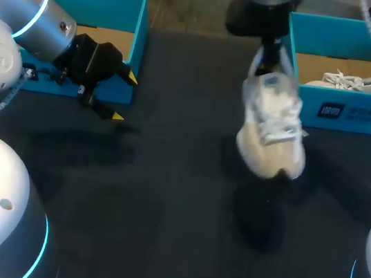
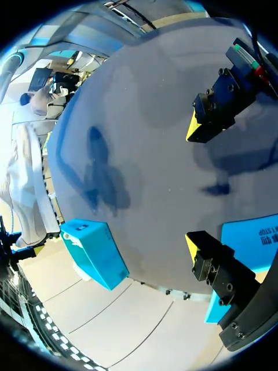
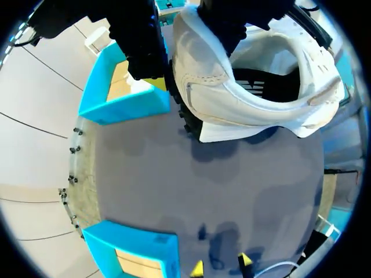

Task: Take the shoe out of the shoebox, open the shoe tongue, remove and reinsert the insole, then place the shoe into the shoebox

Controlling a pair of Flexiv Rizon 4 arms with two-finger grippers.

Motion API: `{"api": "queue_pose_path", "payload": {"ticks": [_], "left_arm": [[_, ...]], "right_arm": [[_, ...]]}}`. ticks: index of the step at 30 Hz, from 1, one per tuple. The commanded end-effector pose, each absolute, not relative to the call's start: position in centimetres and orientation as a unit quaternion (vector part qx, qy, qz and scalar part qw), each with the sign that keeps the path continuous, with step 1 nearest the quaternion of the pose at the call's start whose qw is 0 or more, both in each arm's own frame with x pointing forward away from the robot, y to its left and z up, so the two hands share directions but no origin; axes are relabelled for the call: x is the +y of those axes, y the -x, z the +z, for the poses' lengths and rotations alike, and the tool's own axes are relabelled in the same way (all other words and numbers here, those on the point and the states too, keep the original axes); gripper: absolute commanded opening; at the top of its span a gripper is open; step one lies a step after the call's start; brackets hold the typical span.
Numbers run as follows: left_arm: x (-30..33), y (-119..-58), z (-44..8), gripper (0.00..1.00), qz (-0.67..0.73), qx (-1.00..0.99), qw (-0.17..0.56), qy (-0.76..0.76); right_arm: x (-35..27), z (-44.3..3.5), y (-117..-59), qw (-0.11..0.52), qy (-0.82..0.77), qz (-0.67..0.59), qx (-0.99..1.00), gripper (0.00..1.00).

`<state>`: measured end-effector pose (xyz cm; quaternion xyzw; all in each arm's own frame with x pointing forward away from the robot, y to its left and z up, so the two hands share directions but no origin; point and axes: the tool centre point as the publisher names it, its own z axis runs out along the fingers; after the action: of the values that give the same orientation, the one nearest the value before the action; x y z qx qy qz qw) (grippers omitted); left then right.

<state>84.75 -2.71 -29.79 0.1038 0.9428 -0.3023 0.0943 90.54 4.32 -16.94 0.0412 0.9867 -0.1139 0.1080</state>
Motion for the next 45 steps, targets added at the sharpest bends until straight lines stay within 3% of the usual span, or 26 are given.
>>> {"api": "queue_pose_path", "payload": {"ticks": [1, 23, 45], "left_arm": [[-2.7, -84.7, -29.8, 1.0, -0.302, 0.943, 0.095, -0.104], [-2.7, -84.7, -29.8, 1.0, -0.302, 0.943, 0.095, -0.104], [-2.7, -84.7, -29.8, 1.0, -0.302, 0.943, 0.095, -0.104]], "right_arm": [[-1.6, -16.0, -91.5, 0.105, -0.025, -0.077, 0.991, 0.0], [-15.3, -15.2, -102.6, 0.112, -0.042, -0.134, 0.984, 0.0], [-16.3, -14.4, -103.9, 0.131, -0.049, -0.139, 0.98, 0.0]]}}
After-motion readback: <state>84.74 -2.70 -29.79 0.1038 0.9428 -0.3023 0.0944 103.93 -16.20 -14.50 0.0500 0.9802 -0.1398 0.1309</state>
